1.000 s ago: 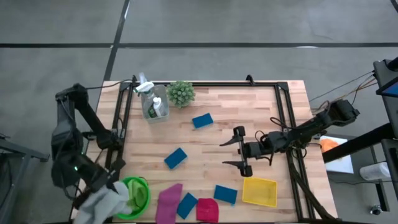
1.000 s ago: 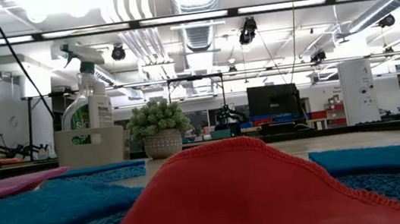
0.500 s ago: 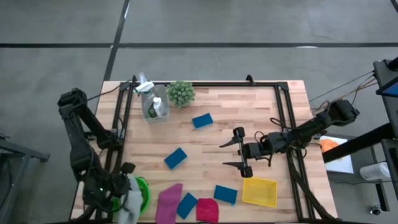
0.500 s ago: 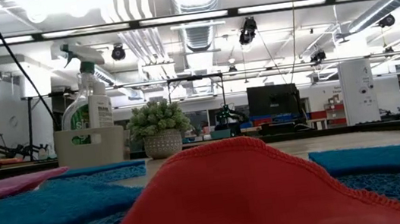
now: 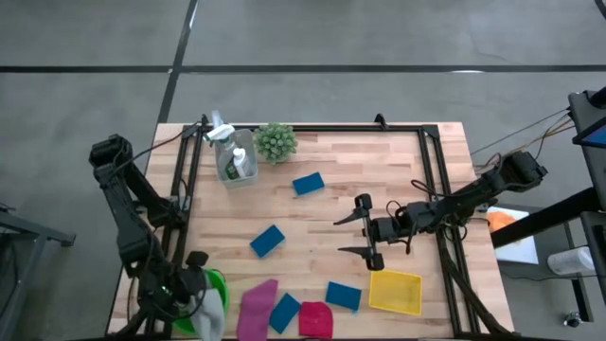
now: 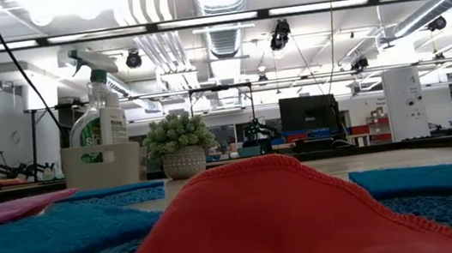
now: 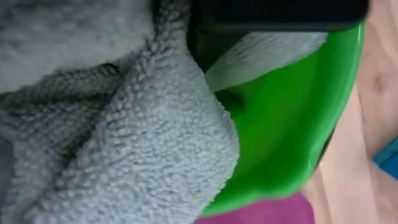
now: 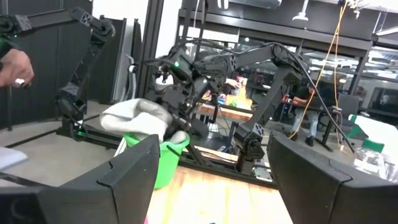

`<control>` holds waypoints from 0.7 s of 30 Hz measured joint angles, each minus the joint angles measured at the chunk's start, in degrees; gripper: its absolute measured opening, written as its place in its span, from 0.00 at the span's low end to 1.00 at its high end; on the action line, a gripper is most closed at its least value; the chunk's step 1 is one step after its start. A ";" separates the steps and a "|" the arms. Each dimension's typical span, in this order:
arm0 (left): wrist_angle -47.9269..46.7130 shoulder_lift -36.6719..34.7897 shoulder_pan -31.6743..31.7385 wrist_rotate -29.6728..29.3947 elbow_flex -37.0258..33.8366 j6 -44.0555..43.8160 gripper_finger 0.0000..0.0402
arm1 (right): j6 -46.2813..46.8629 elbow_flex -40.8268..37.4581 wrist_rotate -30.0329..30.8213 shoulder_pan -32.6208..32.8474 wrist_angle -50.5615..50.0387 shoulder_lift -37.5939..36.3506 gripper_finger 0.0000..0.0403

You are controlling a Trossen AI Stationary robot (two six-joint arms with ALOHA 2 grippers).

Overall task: Pick & Place Kitchen Items
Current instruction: Put the gray towel into the green bucket

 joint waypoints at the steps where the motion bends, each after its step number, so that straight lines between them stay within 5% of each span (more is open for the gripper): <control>1: 0.02 -0.15 0.00 0.00 0.49 0.02 0.20 | 0.00 0.00 0.00 0.00 -0.04 0.00 0.72; 11: -3.24 -2.40 -0.04 1.19 3.77 -0.20 0.47 | 0.39 0.00 0.02 0.02 -0.98 0.00 0.72; 21: -10.17 -4.73 -0.07 5.65 6.23 -3.12 0.51 | 0.36 0.00 0.02 0.02 -0.95 0.01 0.72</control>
